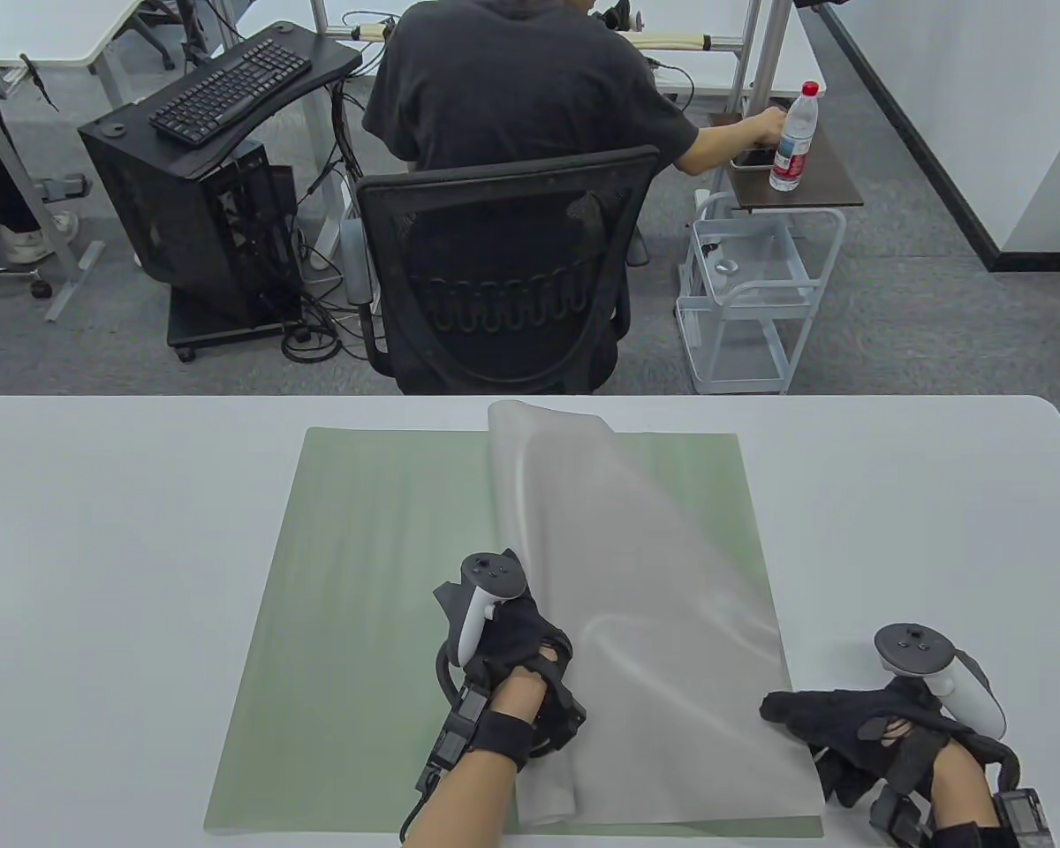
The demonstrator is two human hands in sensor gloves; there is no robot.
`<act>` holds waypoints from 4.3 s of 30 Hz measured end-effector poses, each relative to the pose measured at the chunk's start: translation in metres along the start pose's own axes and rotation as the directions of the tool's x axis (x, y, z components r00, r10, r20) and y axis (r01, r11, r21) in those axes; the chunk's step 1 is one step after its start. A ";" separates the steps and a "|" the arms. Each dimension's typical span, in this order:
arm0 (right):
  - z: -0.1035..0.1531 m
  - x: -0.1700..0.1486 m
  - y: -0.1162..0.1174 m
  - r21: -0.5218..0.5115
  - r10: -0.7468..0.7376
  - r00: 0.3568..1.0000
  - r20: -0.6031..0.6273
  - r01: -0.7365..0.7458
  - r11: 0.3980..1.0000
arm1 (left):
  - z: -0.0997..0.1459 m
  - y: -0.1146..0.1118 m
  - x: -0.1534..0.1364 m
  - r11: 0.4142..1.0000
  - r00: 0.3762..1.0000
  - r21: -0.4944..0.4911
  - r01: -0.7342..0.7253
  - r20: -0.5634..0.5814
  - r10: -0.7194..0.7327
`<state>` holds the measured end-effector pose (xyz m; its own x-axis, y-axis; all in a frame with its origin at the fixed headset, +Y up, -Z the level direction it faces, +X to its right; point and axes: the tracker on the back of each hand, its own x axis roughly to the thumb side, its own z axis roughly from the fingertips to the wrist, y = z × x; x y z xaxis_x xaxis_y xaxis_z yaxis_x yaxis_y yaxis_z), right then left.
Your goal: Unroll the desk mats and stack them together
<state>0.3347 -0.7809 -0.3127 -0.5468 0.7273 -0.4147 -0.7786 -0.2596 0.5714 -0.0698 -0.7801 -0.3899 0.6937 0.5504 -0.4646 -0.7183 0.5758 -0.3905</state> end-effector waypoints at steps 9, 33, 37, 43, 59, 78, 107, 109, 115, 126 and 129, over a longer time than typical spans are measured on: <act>-0.047 0.036 -0.030 -0.261 -0.174 0.967 0.185 0.219 0.940 | 0.003 -0.005 -0.005 1.000 0.999 0.005 0.019 0.031 -0.020; -0.135 0.125 -0.100 -0.487 -0.048 0.973 0.227 0.157 0.859 | 0.003 -0.010 0.000 0.993 0.993 0.006 0.120 -0.003 -0.120; -0.151 0.120 -0.106 -0.494 -0.068 0.976 0.207 0.165 0.854 | 0.003 -0.009 0.000 0.992 0.992 -0.019 0.128 0.000 -0.128; -0.166 0.119 -0.118 -0.506 -0.136 0.956 0.259 0.254 0.824 | 0.000 -0.004 -0.005 0.992 0.995 -0.073 0.102 0.024 -0.101; -0.198 0.130 -0.121 -0.507 0.105 0.993 0.052 -0.064 0.860 | 0.000 -0.006 -0.001 0.980 0.983 -0.073 0.184 0.020 -0.183; -0.081 0.096 0.013 -0.139 0.605 0.784 -0.137 -0.620 0.772 | -0.009 0.002 0.013 0.971 0.974 -0.091 0.219 -0.041 -0.223; -0.067 0.049 0.072 -0.097 0.692 0.695 -0.193 -0.716 0.692 | -0.003 0.048 -0.004 0.840 0.887 -0.327 -0.434 0.012 0.462; -0.068 0.049 0.072 -0.097 0.694 0.693 -0.194 -0.717 0.690 | -0.004 0.044 -0.006 0.802 0.859 -0.369 -0.469 0.022 0.512; -0.067 0.049 0.073 -0.095 0.697 0.689 -0.198 -0.722 0.686 | -0.016 0.030 -0.017 0.628 0.721 -0.555 -0.546 0.070 0.689; -0.067 0.049 0.073 -0.090 0.697 0.688 -0.202 -0.722 0.686 | -0.022 0.056 -0.044 0.652 0.719 -0.501 -0.569 0.082 0.690; -0.067 0.050 0.074 -0.088 0.696 0.688 -0.204 -0.721 0.687 | -0.025 0.061 -0.056 0.660 0.729 -0.440 -0.609 0.019 0.684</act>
<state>0.2296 -0.8065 -0.3387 -0.9812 0.1903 -0.0316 -0.1674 -0.7589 0.6293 -0.1534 -0.7908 -0.4075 0.0152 0.8065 -0.5911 -0.9197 -0.2207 -0.3248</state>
